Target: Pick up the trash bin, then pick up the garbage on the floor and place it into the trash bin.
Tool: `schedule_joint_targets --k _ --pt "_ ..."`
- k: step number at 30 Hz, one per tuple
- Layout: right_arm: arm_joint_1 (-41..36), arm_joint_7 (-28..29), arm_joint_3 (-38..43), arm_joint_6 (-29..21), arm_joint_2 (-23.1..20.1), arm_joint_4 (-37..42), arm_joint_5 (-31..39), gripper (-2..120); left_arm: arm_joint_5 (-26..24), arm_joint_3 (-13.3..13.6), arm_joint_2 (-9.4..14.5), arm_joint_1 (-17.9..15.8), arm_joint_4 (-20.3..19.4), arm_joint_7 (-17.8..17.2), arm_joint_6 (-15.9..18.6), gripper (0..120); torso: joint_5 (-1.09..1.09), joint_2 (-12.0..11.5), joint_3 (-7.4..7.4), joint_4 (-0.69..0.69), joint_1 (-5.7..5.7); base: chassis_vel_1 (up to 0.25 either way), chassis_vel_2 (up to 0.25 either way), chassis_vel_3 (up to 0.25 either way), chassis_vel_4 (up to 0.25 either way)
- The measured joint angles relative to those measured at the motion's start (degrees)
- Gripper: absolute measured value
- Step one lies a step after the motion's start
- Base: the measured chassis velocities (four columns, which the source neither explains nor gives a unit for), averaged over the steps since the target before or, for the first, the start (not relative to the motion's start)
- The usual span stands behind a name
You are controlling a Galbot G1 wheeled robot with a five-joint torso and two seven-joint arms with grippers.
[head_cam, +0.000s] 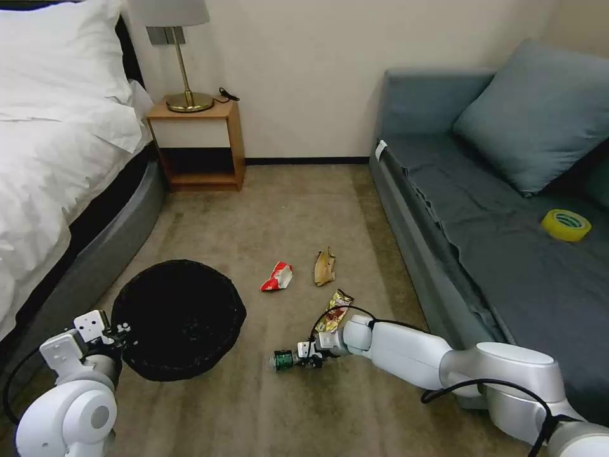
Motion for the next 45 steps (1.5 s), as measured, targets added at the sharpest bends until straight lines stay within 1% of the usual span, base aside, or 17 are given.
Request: schedule_joint_targets --k 2,3,7,8,9,13,14,18,19,21,30,33,36,37,41,42,45 --pt "1.46 1.88 1.8 -1.93 -6.4 5.9 2.8 23 0.37 0.59 0.02 -0.03 0.69 -0.01 -0.16 2 -0.02 0.0 0.0 0.0 0.0 0.0 0.0 0.0 0.0" --pt "1.46 1.88 1.8 -1.93 -6.4 5.9 2.8 23 0.37 0.59 0.02 -0.03 0.69 -0.01 -0.16 2 -0.02 0.0 0.0 0.0 0.0 0.0 0.0 0.0 0.0" --pt "3.42 5.01 7.26 -5.39 -15.88 18.66 9.03 23 0.64 1.89 0.45 -0.33 1.13 0.07 -0.22 2 -0.01 0.0 0.0 -0.1 0.0 0.0 0.0 0.0 0.0" --pt "3.79 5.74 8.8 -6.55 -17.26 22.07 10.68 23 0.67 2.15 0.54 -0.4 1.2 0.07 -0.22 2 -0.01 0.01 0.0 -0.07 0.0 0.0 0.0 0.0 0.0" --pt "3.79 5.74 8.8 -6.55 -17.26 22.07 10.68 23 0.67 2.15 0.54 -0.4 1.2 0.07 -0.22 2 -0.01 0.01 0.0 -0.07 0.0 0.0 0.0 0.0 0.0" --pt "4.95 11.58 14.24 -12.54 -19.93 36.46 18.56 23 1.51 3.97 0.51 -0.76 1.71 0.02 -0.22 2 -0.02 0.01 -0.01 -0.02 0.0 0.0 0.0 0.0 0.0" --pt "4.95 11.58 14.24 -12.54 -19.93 36.46 18.56 23 1.51 3.97 0.51 -0.76 1.71 0.02 -0.22 2 -0.02 0.01 -0.01 -0.02 0.0 0.0 0.0 0.0 0.0" --pt "5.3 21.51 14.06 -17.6 -15.95 45.88 27.25 23 2.32 5.73 0.1 -1.02 1.88 0.02 -0.22 2 -0.04 0.01 -0.01 -0.02 0.0 0.0 0.0 0.0 0.0" --pt "5.3 21.51 14.06 -17.6 -15.95 45.88 27.25 23 2.32 5.73 0.1 -1.02 1.88 0.02 -0.22 2 -0.04 0.01 -0.01 -0.02 0.0 0.0 0.0 0.0 0.0" --pt "5.3 27.07 11.84 -19.18 -12.63 47.64 30.69 23 2.5 6.17 -0.03 -1.09 1.86 -0.13 -0.22 2 -0.03 0.01 -0.01 -0.01 0.0 0.0 0.0 0.0 0.0" --pt "4.76 38.56 4.14 -21.91 1.75 44.25 35.12 23 2.89 6.91 -0.5 -1.0 1.28 -0.33 -0.09 2 -0.04 0.01 -0.01 -0.01 0.0 0.0 0.0 0.0 0.0" --pt "4.65 39.1 3.37 -22.36 2.0 44.07 35.05 23 2.89 6.81 -0.46 -0.95 1.15 -0.33 -0.09 2 -0.04 0.01 0.0 -0.02 0.0 0.0 0.0 0.0 0.0" --pt "4.64 39.65 2.89 -22.71 1.46 44.42 34.98 37 2.82 6.43 -0.29 -0.92 0.99 -0.34 -0.09 2 -0.03 0.02 -0.01 -0.03 0.0 0.0 0.0 0.0 0.0" --pt "4.64 39.65 2.89 -22.71 1.46 44.42 34.98 37 2.82 6.43 -0.29 -0.92 0.99 -0.34 -0.09 2 -0.03 0.02 -0.01 -0.03 0.0 0.0 0.0 0.0 0.0" --pt "4.54 40.24 2.81 -22.78 0.67 45.34 35.05 53 2.62 6.15 -0.05 -0.85 0.83 -0.34 -0.09 2 -0.03 0.01 0.0 -0.03 0.0 0.0 0.0 0.0 0.0" --pt "4.54 40.24 2.81 -22.78 0.67 45.34 35.05 53 2.62 6.15 -0.05 -0.85 0.83 -0.34 -0.09 2 -0.03 0.01 0.0 -0.03 0.0 0.0 0.0 0.0 0.0" --pt "4.68 40.55 2.94 -22.78 -0.04 46.41 35.44 67 2.42 5.87 0.1 -0.94 0.73 -0.34 -0.09 2 -0.03 0.01 0.0 -0.03 0.0 0.0 0.0 0.0 0.0"
